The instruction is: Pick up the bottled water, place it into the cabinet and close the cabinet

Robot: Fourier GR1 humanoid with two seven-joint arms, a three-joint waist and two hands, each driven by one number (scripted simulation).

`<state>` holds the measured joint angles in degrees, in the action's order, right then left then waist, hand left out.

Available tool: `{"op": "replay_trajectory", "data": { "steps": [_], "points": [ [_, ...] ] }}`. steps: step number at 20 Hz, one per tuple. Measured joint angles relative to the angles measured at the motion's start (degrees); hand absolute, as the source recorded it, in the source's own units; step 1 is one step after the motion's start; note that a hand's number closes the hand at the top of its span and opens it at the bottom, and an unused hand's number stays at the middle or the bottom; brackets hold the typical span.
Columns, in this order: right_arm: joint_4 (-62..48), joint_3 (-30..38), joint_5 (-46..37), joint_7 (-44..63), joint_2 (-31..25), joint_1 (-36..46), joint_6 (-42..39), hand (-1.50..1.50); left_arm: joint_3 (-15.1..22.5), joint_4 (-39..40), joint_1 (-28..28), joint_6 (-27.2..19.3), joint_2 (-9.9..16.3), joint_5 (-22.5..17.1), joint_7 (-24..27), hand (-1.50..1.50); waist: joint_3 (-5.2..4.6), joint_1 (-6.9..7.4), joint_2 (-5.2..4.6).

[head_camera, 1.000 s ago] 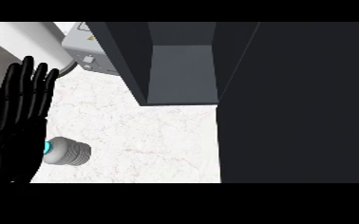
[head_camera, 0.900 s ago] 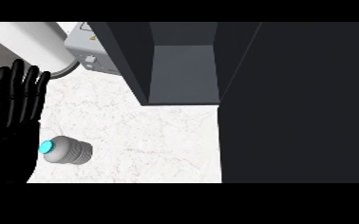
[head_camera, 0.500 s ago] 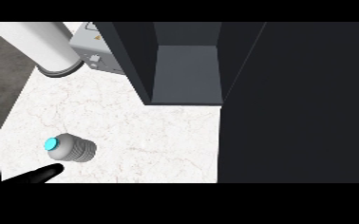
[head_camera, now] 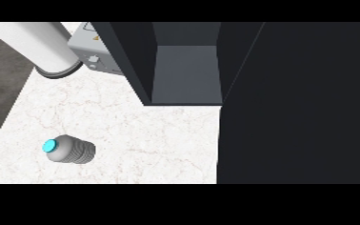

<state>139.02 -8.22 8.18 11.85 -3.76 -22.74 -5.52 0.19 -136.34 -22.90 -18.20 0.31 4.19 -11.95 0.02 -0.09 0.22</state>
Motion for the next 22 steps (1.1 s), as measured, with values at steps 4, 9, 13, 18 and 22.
{"op": "replay_trajectory", "data": {
  "steps": [4,9,13,18,22],
  "points": [
    [1.24,-2.53,-0.89,-1.56,0.54,-4.55,-0.87,-1.5,3.26,0.15,-3.25,-2.2,-0.18,1.69,0.62,-1.5,-0.01,-0.12,0.01],
    [1.96,-3.96,-1.46,-3.39,0.89,-8.32,-1.44,-1.5,2.31,1.67,-4.96,-2.88,0.11,1.17,2.06,-1.5,-0.03,-0.11,-0.02],
    [2.77,-5.67,-2.15,-5.22,0.82,-12.15,-2.02,-1.5,1.48,4.8,-5.99,-4.3,-0.14,-0.09,5.66,-1.5,-0.05,-0.23,0.03],
    [3.55,-4.0,-2.16,-6.95,-0.53,-15.12,-3.36,-1.5,-0.52,10.55,-6.65,-6.13,-0.25,-2.39,11.0,-1.5,-0.05,-0.27,0.02],
    [3.45,-5.32,-2.85,-10.39,-0.3,-18.57,-4.53,-1.5,-2.22,18.36,-4.33,-6.74,-0.25,-4.09,15.36,-1.5,-0.06,-0.54,0.01]
  ]
}}
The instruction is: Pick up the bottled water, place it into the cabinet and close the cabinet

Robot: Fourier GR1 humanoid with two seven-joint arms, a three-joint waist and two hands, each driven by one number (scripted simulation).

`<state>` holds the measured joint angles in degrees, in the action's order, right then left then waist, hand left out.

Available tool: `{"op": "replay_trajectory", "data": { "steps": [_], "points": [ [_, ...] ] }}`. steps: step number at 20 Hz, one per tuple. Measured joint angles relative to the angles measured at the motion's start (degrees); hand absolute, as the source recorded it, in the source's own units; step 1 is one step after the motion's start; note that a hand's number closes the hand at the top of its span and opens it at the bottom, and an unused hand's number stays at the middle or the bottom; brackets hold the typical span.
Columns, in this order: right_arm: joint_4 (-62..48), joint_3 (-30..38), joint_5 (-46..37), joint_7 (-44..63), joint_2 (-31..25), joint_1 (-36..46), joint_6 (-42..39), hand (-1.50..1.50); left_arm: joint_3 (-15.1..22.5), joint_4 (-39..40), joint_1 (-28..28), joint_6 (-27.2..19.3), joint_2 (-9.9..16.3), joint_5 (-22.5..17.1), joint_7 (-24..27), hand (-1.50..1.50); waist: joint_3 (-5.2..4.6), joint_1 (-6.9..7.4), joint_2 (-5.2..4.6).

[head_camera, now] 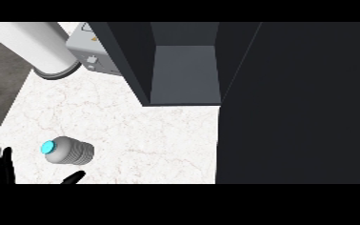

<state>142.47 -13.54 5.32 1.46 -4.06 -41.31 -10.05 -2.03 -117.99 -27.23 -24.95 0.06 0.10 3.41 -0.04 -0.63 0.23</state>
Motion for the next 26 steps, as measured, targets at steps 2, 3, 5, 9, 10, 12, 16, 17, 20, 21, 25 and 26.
{"op": "replay_trajectory", "data": {
  "steps": [2,3,5,9,10,12,16,17,20,21,25,26],
  "points": [
    [0.23,0.29,-0.06,-1.27,-0.43,-1.34,-0.72,-1.5,-1.7,4.09,0.65,1.33,0.0,-2.06,2.96,-1.5,-0.01,-0.05,0.01],
    [0.26,1.02,-0.03,-2.4,-0.82,-2.31,-1.41,-1.5,-2.84,5.28,0.77,2.22,0.39,-3.3,3.65,-1.5,-0.01,-0.07,0.02],
    [0.22,1.19,-0.08,-2.83,-0.86,-2.92,-1.71,-1.5,-4.46,9.46,2.78,3.34,0.43,-5.08,5.7,-1.5,0.0,-0.06,-0.03],
    [0.36,0.3,-0.29,-5.65,-0.84,-6.39,-2.99,-1.5,-7.21,18.09,5.04,4.63,0.47,-7.68,11.4,-1.5,-0.02,-0.2,-0.02],
    [0.48,-0.17,-0.35,-6.21,-0.73,-7.38,-3.08,-1.5,-8.65,19.75,5.94,5.49,1.12,-8.99,11.91,-1.5,-0.03,-0.25,-0.01],
    [0.52,-0.95,-0.59,-6.75,-0.57,-7.93,-3.01,-1.5,-9.75,25.29,7.71,5.94,0.71,-10.36,16.01,-1.5,-0.05,-0.25,-0.05],
    [0.56,-1.38,-0.87,-8.76,-1.07,-10.14,-3.82,-1.5,-12.43,34.07,10.7,7.37,0.31,-12.08,22.3,-1.5,-0.04,-0.28,-0.06],
    [0.52,-0.88,-0.89,-9.13,-1.39,-10.37,-4.12,-1.5,-13.29,36.72,11.52,7.82,0.25,-12.51,24.17,-1.5,-0.04,-0.27,-0.07],
    [0.52,-3.13,-1.32,-10.94,-1.12,-12.64,-4.38,-1.5,-15.67,43.67,13.83,9.65,1.04,-13.87,27.96,-1.5,-0.05,-0.4,-0.06],
    [0.61,-3.11,-1.34,-11.47,-1.45,-13.47,-4.62,-1.5,-16.03,45.21,14.14,10.55,1.22,-14.23,28.99,-1.5,-0.05,-0.4,-0.06],
    [0.22,-2.88,-1.65,-13.65,-2.03,-15.0,-5.35,-1.5,-17.26,52.65,16.86,16.34,2.29,-16.64,32.92,-1.5,-0.05,-0.38,-0.06],
    [0.17,-2.69,-1.68,-14.31,-2.26,-15.44,-5.67,-1.5,-17.35,54.95,17.46,17.72,2.19,-16.97,34.3,-1.5,-0.05,-0.43,-0.07]
  ]
}}
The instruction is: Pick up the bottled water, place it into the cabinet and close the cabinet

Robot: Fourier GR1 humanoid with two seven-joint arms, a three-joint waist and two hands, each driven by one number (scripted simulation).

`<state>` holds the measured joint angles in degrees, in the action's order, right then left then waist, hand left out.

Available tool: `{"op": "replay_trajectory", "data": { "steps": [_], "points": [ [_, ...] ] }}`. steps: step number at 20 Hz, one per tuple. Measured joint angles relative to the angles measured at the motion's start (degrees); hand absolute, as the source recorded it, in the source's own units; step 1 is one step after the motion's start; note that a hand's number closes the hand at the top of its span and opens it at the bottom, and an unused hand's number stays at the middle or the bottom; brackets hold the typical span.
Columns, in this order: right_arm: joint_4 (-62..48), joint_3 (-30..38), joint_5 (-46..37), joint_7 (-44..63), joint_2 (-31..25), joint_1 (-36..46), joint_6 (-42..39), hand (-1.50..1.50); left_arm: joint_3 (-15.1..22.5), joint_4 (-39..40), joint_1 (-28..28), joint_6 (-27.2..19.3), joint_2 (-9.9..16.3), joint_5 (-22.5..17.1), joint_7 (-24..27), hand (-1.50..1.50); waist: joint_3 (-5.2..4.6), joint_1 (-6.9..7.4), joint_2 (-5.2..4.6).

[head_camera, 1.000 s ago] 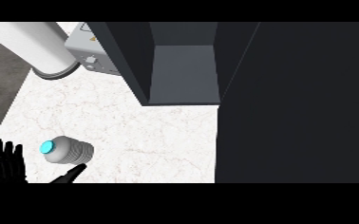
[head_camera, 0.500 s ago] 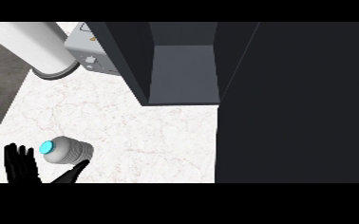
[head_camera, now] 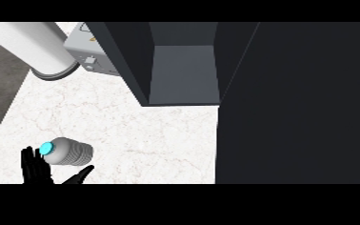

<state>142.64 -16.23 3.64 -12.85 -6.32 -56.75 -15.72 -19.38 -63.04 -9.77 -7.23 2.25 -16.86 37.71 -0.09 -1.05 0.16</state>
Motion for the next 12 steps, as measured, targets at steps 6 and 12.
{"op": "replay_trajectory", "data": {
  "steps": [6,12],
  "points": [
    [0.15,-1.15,-0.26,-0.71,-0.08,-1.58,0.39,-1.5,-1.27,12.8,5.63,6.99,0.84,-1.68,6.68,-1.5,-0.03,-0.01,-0.09],
    [0.26,-0.8,-0.35,-1.14,-0.83,-2.21,0.55,-1.5,-3.72,18.19,8.54,7.91,0.13,-3.69,12.12,1.5,1.07,0.34,0.2]
  ]
}}
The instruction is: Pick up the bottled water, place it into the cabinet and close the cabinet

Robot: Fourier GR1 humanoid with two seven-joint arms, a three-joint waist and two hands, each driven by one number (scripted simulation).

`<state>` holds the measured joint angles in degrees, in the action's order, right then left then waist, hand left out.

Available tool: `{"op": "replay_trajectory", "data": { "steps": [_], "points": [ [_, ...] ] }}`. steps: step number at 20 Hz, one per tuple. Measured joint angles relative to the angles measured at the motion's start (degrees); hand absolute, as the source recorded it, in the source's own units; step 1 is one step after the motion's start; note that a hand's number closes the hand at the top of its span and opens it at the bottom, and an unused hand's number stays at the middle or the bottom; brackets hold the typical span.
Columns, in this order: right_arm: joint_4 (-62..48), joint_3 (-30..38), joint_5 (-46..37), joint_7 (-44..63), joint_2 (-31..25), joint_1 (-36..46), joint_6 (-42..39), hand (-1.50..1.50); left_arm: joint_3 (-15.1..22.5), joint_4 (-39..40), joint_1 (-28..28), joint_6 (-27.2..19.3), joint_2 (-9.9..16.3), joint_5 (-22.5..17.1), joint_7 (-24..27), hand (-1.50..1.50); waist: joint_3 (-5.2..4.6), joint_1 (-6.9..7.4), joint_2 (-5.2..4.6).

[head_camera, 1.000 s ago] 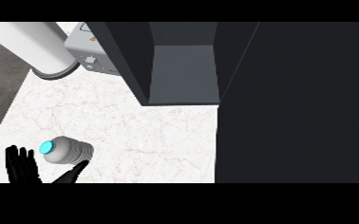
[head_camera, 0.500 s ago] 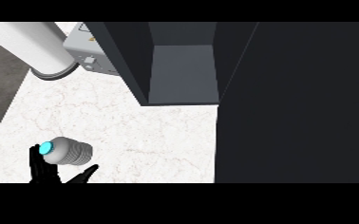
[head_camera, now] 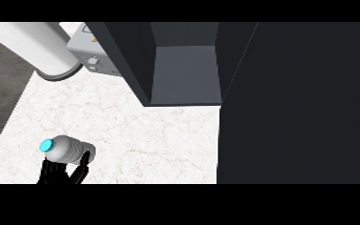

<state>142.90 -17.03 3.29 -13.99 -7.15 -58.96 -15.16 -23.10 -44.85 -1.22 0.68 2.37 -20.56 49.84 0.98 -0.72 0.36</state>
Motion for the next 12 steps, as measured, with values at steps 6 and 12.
{"op": "replay_trajectory", "data": {
  "steps": [6,12],
  "points": [
    [-0.3,0.9,-0.12,-1.4,-0.52,-0.08,-0.36,-1.5,-1.24,2.3,1.0,3.56,-0.09,-2.2,2.46,1.5,0.53,0.06,0.14],
    [-0.62,0.72,-0.3,-1.76,-0.82,0.16,-0.65,-1.5,1.38,3.32,0.63,6.5,1.29,0.46,2.58,1.5,0.82,-0.25,0.05]
  ]
}}
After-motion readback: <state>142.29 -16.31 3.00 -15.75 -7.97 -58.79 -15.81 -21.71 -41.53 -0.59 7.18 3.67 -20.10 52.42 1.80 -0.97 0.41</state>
